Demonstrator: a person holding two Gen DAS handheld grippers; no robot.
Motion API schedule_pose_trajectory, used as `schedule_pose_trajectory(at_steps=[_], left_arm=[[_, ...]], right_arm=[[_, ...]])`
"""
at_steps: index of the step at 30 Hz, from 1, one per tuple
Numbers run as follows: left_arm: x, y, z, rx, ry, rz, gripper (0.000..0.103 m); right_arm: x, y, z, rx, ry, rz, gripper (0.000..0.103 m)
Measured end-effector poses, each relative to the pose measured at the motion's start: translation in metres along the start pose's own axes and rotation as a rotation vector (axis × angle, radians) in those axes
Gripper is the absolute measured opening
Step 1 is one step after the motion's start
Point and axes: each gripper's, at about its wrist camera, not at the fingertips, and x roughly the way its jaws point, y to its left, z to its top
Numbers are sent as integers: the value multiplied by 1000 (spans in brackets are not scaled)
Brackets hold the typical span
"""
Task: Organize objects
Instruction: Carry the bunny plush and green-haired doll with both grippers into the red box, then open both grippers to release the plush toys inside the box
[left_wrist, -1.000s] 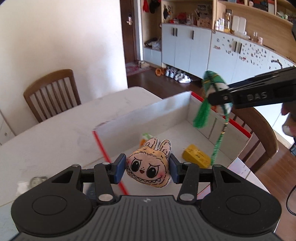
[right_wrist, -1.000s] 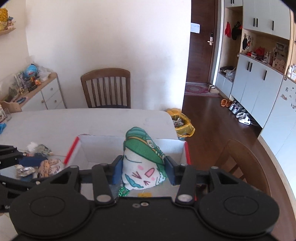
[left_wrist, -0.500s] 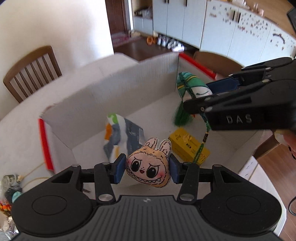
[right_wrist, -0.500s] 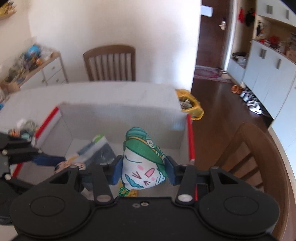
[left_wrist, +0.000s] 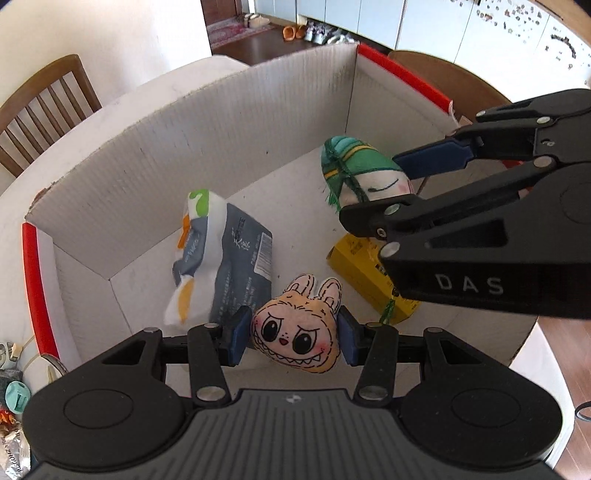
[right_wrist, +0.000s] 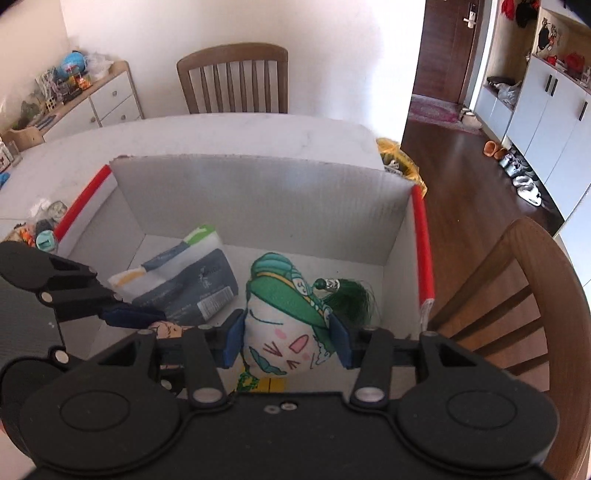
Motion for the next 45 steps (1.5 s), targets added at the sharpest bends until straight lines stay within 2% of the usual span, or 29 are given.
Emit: schedule_pose_trajectory(at_steps=[6, 10, 13, 15, 17, 19, 26, 27, 33, 40, 45], left_arm=[[4, 1, 0, -3, 64, -5, 49], [3, 3, -2, -11, 76, -13, 49], [-1, 3, -5, -13, 63, -17, 55], [-5, 4, -7, -15, 43, -12, 65], [-10, 5, -9, -20, 26, -12, 67], [-14, 6, -12, -31, 9, -10, 67], [-41, 14, -20, -69, -84, 11, 67], [-40, 2, -6, -78, -94, 17, 67], [-65, 1, -13, -127, -182, 28, 67], [-96, 6, -30, -164, -258, 22, 67], [-107, 14, -49, -164, -316, 29, 67]], right_arm=[[7, 0, 1, 7, 33, 13, 49], [7, -2, 1, 16, 36, 17, 50], [5, -3, 2, 18, 33, 23, 52], [3, -3, 3, 20, 27, 22, 53], [0, -1, 4, 18, 20, 20, 58], [-6, -1, 4, 20, -3, 10, 63], [-30, -7, 8, 47, -49, 29, 63], [-34, -8, 8, 50, -58, 32, 63], [-56, -7, 5, 64, -106, 45, 63], [-89, -1, 2, 99, -177, 65, 63], [-109, 9, -1, 86, -237, 47, 66]])
